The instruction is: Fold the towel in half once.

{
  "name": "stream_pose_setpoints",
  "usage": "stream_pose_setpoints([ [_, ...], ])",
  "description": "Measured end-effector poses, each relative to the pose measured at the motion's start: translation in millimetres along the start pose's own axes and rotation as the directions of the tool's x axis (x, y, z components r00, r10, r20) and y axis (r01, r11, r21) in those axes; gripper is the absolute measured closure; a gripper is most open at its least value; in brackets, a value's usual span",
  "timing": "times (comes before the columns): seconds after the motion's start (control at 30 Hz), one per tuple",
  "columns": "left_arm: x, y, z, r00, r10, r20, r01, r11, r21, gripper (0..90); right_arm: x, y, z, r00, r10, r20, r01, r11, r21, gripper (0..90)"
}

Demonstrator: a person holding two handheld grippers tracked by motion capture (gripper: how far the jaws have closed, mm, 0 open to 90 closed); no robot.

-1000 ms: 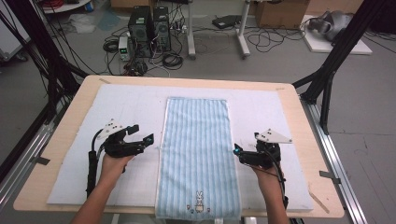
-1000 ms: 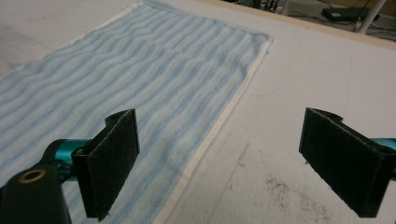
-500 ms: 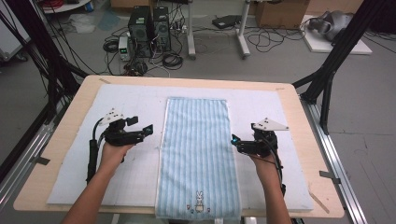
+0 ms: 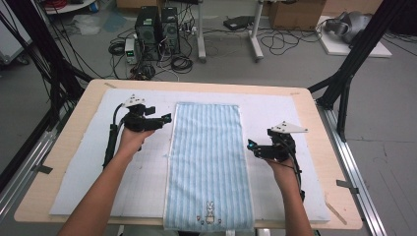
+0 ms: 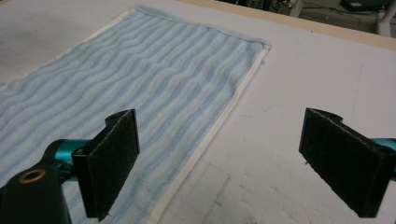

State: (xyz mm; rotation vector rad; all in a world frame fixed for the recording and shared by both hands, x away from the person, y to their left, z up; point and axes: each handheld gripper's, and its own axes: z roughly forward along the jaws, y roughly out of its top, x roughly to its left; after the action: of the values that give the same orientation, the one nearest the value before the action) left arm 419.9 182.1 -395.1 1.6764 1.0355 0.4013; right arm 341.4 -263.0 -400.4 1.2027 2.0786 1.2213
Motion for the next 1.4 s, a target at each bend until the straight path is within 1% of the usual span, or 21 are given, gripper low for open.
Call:
stream_pose_setpoints([
  [0.13,0.1,3.9,10.1,0.9998,0.018,0.0,-0.018,0.9998,-0.001,18.9,-0.8,1.0,-2.6,0.9999,-0.002,-0.017,0.001,1.0,-0.013,11.4],
  [0.2,1.2,4.3,15.6,0.9999,0.013,-0.011,-0.013,0.9999,0.008,19.1,-1.1,1.3,-2.9,0.9998,-0.005,-0.019,0.005,1.0,-0.013,11.5],
  [0.33,2.1,2.6,27.7,0.9995,0.019,-0.024,-0.018,0.9991,0.038,20.6,-0.4,1.4,-3.2,0.9996,-0.001,-0.027,0.001,1.0,-0.015,11.4],
  [0.37,2.2,1.5,31.0,0.9996,0.016,-0.022,-0.015,0.999,0.043,21.1,-0.1,1.4,-3.1,0.9996,0.0,-0.028,0.0,1.0,-0.015,11.5],
  [0.43,3.0,-1.3,37.2,0.999,0.02,-0.04,-0.018,0.998,0.061,21.7,-0.2,1.1,-3.1,0.9996,-0.002,-0.028,0.002,1.0,-0.014,11.5],
  [0.53,5.4,-6.0,44.8,0.9973,0.013,-0.072,-0.007,0.9963,0.086,23.6,-0.7,0.7,-3.5,0.9995,0.004,-0.03,-0.004,1.0,-0.014,11.4],
  [0.57,6.3,-8.1,47.4,0.9967,0.021,-0.078,-0.013,0.9945,0.104,24.6,-1.4,0.5,-3.6,0.9996,-0.001,-0.03,0.001,1.0,-0.017,11.4],
  [0.6,6.5,-9.4,49.0,0.996,0.03,-0.084,-0.02,0.9933,0.114,26.1,-1.4,0.2,-3.9,0.9995,0.007,-0.031,-0.008,1.0,-0.017,11.5],
  [0.73,4.2,-16.1,57.9,0.9935,0.049,-0.103,-0.032,0.9867,0.16,29.6,-1.4,-0.7,-3.2,0.9995,0.008,-0.031,-0.008,1.0,-0.012,11.4],
  [0.83,0.7,-20.6,64.1,0.9931,0.049,-0.107,-0.03,0.9843,0.174,33.2,-1.2,-1.2,-2.5,0.9994,0.009,-0.033,-0.009,1.0,-0.007,11.4],
  [0.87,0.2,-22.1,65.9,0.9929,0.057,-0.104,-0.037,0.9816,0.187,34.1,-1.3,-1.4,-2.4,0.9994,0.011,-0.032,-0.011,1.0,-0.004,11.4],
  [0.93,-1.7,-25.2,69.3,0.9909,0.064,-0.118,-0.039,0.9783,0.204,36.2,-1.5,-1.9,-2.1,0.9994,0.012,-0.033,-0.012,1.0,-0.003,11.4],
  [1.07,-4.0,-30.4,74.5,0.9897,0.069,-0.126,-0.037,0.9712,0.235,39.5,-1.3,-2.8,-1.0,0.9994,0.011,-0.033,-0.011,1.0,0.004,11.5],
  [1.1,-5.1,-32.3,76.1,0.9887,0.08,-0.126,-0.047,0.9671,0.25,40.0,-1.1,-3.0,-0.6,0.9993,0.011,-0.035,-0.011,1.0,0.008,11.5],
  [1.13,-6.4,-32.9,76.7,0.9872,0.09,-0.132,-0.054,0.9667,0.25,41.3,-1.0,-3.2,0.1,0.9992,0.01,-0.038,-0.01,1.0,0.011,11.5],
  [1.17,-7.8,-32.6,76.7,0.9841,0.111,-0.138,-0.072,0.9634,0.258,41.8,-0.7,-3.3,0.3,0.9992,0.013,-0.039,-0.013,1.0,0.016,11.4],
  [1.23,-10.2,-33.2,77.2,0.9794,0.137,-0.148,-0.095,0.96,0.264,43.6,-0.7,-3.5,1.4,0.9992,0.01,-0.038,-0.009,1.0,0.015,11.5],
  [1.27,-11.7,-33.4,77.1,0.9764,0.155,-0.15,-0.111,0.9567,0.269,45.6,-0.4,-3.5,1.6,0.9991,0.011,-0.04,-0.011,1.0,0.018,11.4],
  [1.3,-13.5,-33.9,77.1,0.9756,0.167,-0.143,-0.124,0.956,0.266,47.9,-0.2,-3.6,1.8,0.9992,0.012,-0.039,-0.011,1.0,0.017,11.5],
  [1.37,-17.5,-34.8,77.1,0.9725,0.199,-0.121,-0.162,0.9507,0.265,58.4,0.4,-4.0,2.5,0.9992,0.011,-0.038,-0.01,1.0,0.019,11.5],
  [1.4,-19.9,-35.4,77.0,0.9689,0.218,-0.117,-0.182,0.9471,0.264,63.6,0.7,-4.3,2.9,0.9992,0.013,-0.038,-0.012,1.0,0.022,11.5],
])
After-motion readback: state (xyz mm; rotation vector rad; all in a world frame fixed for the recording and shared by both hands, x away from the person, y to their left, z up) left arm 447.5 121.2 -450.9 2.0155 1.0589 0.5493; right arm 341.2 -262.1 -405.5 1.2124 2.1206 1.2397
